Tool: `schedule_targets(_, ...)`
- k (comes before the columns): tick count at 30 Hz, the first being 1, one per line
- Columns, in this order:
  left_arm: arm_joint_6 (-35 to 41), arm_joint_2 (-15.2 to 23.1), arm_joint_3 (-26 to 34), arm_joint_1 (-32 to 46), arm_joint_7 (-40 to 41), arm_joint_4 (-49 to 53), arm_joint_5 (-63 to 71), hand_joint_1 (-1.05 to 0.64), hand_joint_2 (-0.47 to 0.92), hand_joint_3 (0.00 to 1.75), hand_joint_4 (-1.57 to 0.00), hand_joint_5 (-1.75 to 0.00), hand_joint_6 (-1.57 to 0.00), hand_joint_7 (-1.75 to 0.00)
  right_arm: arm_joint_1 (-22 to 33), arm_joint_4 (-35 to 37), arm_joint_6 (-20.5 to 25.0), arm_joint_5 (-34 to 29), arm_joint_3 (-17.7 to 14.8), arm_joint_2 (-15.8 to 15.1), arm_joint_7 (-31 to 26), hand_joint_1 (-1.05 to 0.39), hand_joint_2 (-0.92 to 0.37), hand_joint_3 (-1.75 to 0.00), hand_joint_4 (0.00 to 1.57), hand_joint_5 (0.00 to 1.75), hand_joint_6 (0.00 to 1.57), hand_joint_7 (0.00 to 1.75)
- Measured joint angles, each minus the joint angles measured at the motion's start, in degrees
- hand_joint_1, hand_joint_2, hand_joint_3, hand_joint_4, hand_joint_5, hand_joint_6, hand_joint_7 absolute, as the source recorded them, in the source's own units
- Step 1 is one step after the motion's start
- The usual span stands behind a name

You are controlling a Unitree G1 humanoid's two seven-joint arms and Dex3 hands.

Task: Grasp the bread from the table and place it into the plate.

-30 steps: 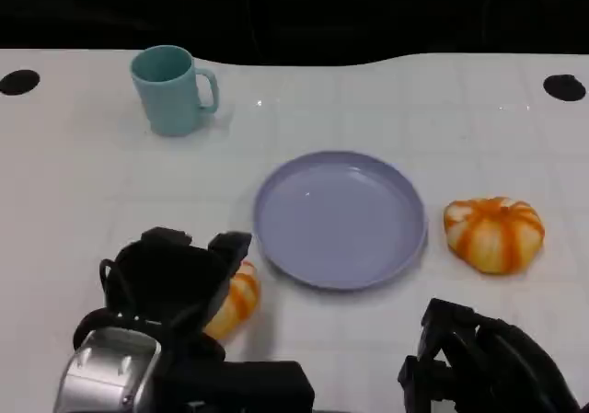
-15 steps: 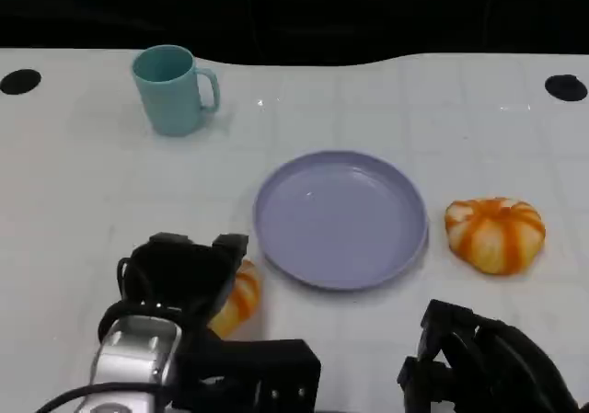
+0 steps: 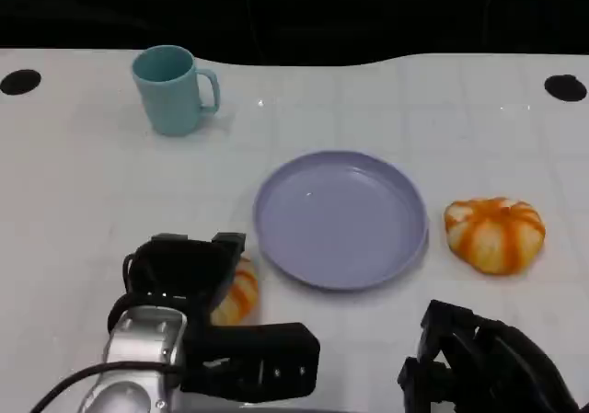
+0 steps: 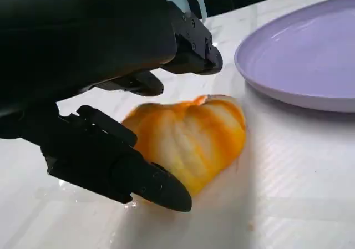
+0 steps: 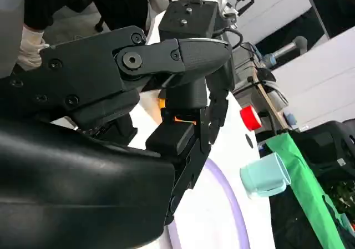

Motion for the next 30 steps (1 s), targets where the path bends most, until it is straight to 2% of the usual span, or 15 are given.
schedule_targets(8, 0.5, 0.1, -1.4, -2.6, 1.2, 5.4, -2.3, -0.53, 0.79, 0.02, -0.68, -0.30, -0.41, -0.04, 0.3, -0.7, 0.0, 0.0, 0.0, 0.0, 0.0, -0.72, -0.92, -0.23, 0.87, 1.62, 0.78, 1.38)
schedule_targets(9, 0.4, 0.1, -1.5, -2.9, 1.6, 6.0, -2.6, -0.49, 0.82, 0.01, -0.65, -0.61, -0.47, -0.02, 0.3, -0.7, 0.0, 0.0, 0.0, 0.0, 0.0, -0.72, -0.92, -0.23, 0.87, 1.62, 0.79, 1.38)
schedule_targets(10, 0.3, 0.1, -1.7, -3.3, 2.4, 6.8, -2.8, -0.47, 0.83, 0.00, -0.60, -0.78, -0.49, -0.01, 0.3, -0.7, 0.0, 0.0, 0.0, 0.0, 0.0, -0.72, -0.92, -0.23, 0.87, 1.62, 0.79, 1.38)
schedule_targets(12, -0.1, 0.3, -2.2, -3.9, 4.4, 8.5, -3.2, -0.41, 0.87, 0.01, -0.61, -1.26, -0.62, -0.03, 0.4, -0.8, 0.0, 0.0, 0.0, 0.0, 0.0, -0.72, -0.92, -0.23, 0.87, 1.61, 0.79, 1.38)
schedule_targets(13, -0.5, 0.3, -2.5, -4.2, 5.9, 9.5, -3.4, -0.38, 0.89, 0.01, -0.62, -1.41, -0.68, -0.04, 0.4, -0.9, 0.0, 0.0, 0.0, 0.0, 0.0, -0.72, -0.92, -0.22, 0.87, 1.61, 0.79, 1.38)
schedule_targets(15, -1.3, 0.4, -2.8, -4.7, 9.8, 11.6, -3.7, -0.34, 0.91, 0.04, -0.67, -1.59, -0.81, -0.07, 0.4, -1.0, 0.0, 0.0, 0.0, 0.0, 0.0, -0.72, -0.92, -0.22, 0.87, 1.60, 0.79, 1.37)
schedule_targets(20, -4.5, 0.8, -3.7, -5.6, 20.1, 16.7, -4.4, -0.35, 0.92, 0.20, -0.74, -1.73, -1.09, -0.17, 0.4, -1.0, 0.0, 0.0, 0.0, 0.0, 0.0, -0.73, -0.92, -0.22, 0.88, 1.60, 0.79, 1.37)
schedule_targets(23, -4.9, 1.0, -4.7, -5.7, 24.2, 18.3, -4.2, -0.33, 0.92, 0.20, -0.78, -1.74, -1.15, -0.22, 0.4, -1.0, 0.0, 0.0, 0.0, 0.0, 0.0, -0.73, -0.92, -0.22, 0.89, 1.60, 0.79, 1.36)
schedule_targets(25, -5.9, 1.1, -5.1, -5.6, 29.5, 19.9, -4.3, -0.34, 0.92, 0.11, -0.81, -1.75, -1.12, -0.34, 0.4, -0.9, 0.0, 0.0, -0.1, 0.0, 0.0, -0.73, -0.92, -0.22, 0.89, 1.60, 0.80, 1.36)
schedule_targets(27, -7.5, 1.1, -5.2, -5.3, 37.1, 22.6, -4.4, -0.33, 0.92, 0.14, -0.82, -1.75, -0.99, -0.65, 0.4, -0.9, -0.1, 0.0, -0.1, 0.0, 0.0, -0.73, -0.92, -0.21, 0.89, 1.60, 0.80, 1.36)
schedule_targets(29, -10.3, 1.0, -5.2, -5.4, 45.9, 26.6, -5.1, -0.32, 0.92, 0.18, -0.82, -1.75, -0.93, -0.79, 0.4, -0.8, -0.1, 0.0, -0.1, 0.0, 0.0, -0.73, -0.92, -0.20, 0.89, 1.60, 0.80, 1.35)
schedule_targets(30, -11.7, 0.9, -5.2, -5.5, 49.6, 28.7, -5.7, -0.30, 0.92, 0.21, -0.83, -1.75, -0.86, -0.95, 0.4, -0.7, -0.1, 0.0, -0.1, 0.0, 0.0, -0.73, -0.92, -0.21, 0.89, 1.60, 0.80, 1.35)
